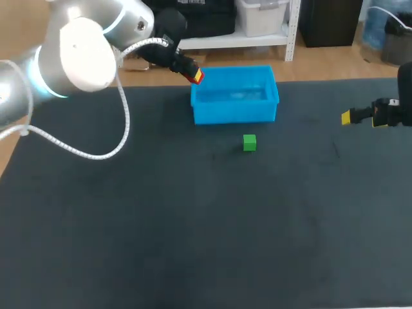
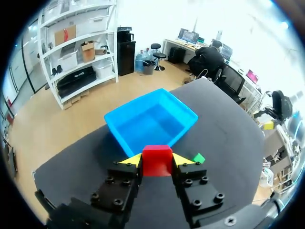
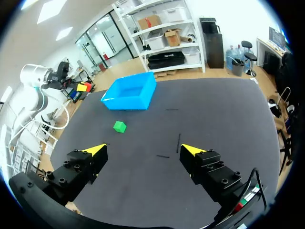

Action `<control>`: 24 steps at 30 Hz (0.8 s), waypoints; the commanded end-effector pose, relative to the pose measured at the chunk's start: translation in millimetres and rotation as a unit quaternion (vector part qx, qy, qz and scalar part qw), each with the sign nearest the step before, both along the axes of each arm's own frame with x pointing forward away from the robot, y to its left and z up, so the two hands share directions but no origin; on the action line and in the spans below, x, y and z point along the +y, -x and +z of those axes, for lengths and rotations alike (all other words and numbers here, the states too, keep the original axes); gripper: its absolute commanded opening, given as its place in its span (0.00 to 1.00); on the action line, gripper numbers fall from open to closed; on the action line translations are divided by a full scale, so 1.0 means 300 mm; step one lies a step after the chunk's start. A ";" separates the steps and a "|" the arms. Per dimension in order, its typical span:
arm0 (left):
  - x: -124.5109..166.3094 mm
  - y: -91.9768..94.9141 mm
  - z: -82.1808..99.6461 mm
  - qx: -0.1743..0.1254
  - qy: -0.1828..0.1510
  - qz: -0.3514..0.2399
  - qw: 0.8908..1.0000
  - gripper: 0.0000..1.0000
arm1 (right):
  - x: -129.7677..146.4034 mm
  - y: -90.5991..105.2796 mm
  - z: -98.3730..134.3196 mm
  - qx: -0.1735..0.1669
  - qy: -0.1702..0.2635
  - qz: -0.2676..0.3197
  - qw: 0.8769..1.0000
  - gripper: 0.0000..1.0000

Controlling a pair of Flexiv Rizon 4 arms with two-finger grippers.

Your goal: Use the left arm to pick the red cube and place it into the blue plastic box first, then use the right arm to grasp the green cube and put it into the same blue plastic box after the first action is fully finished.

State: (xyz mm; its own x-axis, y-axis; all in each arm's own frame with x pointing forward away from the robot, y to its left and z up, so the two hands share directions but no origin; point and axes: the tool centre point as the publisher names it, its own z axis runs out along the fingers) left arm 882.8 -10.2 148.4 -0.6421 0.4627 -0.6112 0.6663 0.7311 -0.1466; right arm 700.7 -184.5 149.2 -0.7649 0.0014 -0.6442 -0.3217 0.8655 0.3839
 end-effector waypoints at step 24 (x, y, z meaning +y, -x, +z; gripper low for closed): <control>-0.159 -0.216 -0.191 0.071 -0.045 -0.013 0.996 0.00 | -0.001 0.001 0.001 0.000 0.001 0.000 1.000 1.00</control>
State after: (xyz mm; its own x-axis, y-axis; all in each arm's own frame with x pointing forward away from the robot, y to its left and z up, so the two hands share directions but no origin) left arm 934.1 -53.1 95.4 -0.6880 0.4959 -0.5299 0.6578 0.7346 -0.1665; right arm 700.7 -184.4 149.2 -0.7649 0.0014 -0.6442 -0.3218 0.8655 0.3839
